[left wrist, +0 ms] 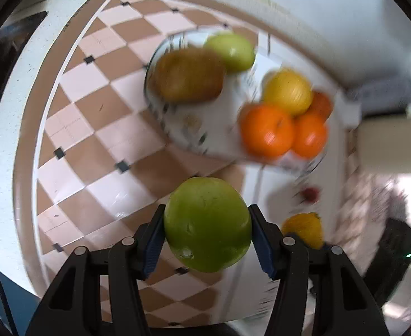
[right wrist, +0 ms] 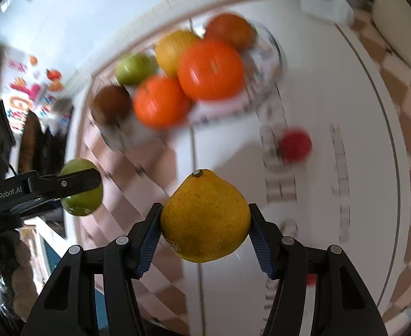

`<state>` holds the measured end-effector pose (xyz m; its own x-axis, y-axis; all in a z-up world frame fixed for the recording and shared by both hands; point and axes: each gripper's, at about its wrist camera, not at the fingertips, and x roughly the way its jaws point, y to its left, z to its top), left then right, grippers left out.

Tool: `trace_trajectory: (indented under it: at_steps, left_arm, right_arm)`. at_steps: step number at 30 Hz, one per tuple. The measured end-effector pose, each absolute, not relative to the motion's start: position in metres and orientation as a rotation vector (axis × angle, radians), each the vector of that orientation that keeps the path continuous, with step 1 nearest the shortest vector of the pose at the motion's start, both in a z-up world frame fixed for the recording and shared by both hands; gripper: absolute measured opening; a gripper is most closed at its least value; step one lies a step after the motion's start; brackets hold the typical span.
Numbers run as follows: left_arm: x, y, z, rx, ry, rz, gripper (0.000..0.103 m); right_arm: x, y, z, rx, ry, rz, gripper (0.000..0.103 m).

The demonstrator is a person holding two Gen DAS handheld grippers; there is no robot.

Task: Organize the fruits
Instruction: 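Carry the green apple and lemon onto the plate and open both tools, then lift both tools away from the plate toward the red tomatoes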

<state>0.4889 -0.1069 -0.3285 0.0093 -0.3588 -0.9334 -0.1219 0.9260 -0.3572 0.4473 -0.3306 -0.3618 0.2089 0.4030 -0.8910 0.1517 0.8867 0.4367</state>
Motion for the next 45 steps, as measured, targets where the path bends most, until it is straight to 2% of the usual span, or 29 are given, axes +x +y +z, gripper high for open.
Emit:
trace_trajectory:
  at_steps: [10,14,20,22,24,27,29,31,35,42,45]
  left_arm:
    - [0.540,-0.070,-0.343,-0.765,1.535,-0.111,0.054]
    - [0.541,-0.067,-0.362,-0.876,1.537,-0.063,0.054]
    - [0.541,-0.067,-0.374,-0.889,1.528,-0.013,0.054]
    - [0.543,-0.067,-0.375,-0.883,1.539,-0.011,0.054]
    - [0.545,-0.067,-0.374,-0.859,1.528,-0.009,0.057]
    - [0.548,-0.063,-0.365,-0.827,1.506,-0.012,0.063]
    - [0.550,-0.063,-0.361,-0.811,1.497,-0.028,0.077]
    - [0.552,-0.063,-0.353,-0.761,1.488,-0.037,0.084]
    - [0.550,-0.062,-0.341,-0.612,1.481,-0.031,0.087]
    - [0.539,-0.073,-0.331,-0.202,1.445,0.003,0.088]
    - [0.529,-0.073,-0.332,-0.112,1.438,0.001,0.088]
  right_arm:
    - [0.565,-0.302,-0.322,0.466,1.320,0.354,0.062]
    - [0.607,-0.288,-0.329,0.464,1.377,0.409,0.062]
    - [0.637,-0.267,-0.356,0.500,1.498,0.451,0.063]
    - [0.640,-0.266,-0.362,0.492,1.523,0.432,0.067]
    - [0.641,-0.266,-0.362,0.507,1.521,0.441,0.075]
    - [0.641,-0.268,-0.356,0.502,1.506,0.439,0.078]
    - [0.640,-0.270,-0.351,0.489,1.494,0.429,0.078]
    - [0.639,-0.274,-0.344,0.466,1.477,0.402,0.078]
    - [0.630,-0.284,-0.328,0.362,1.427,0.297,0.089]
    - [0.597,-0.305,-0.319,0.225,1.372,0.127,0.090]
    - [0.575,-0.311,-0.323,0.205,1.374,0.083,0.090]
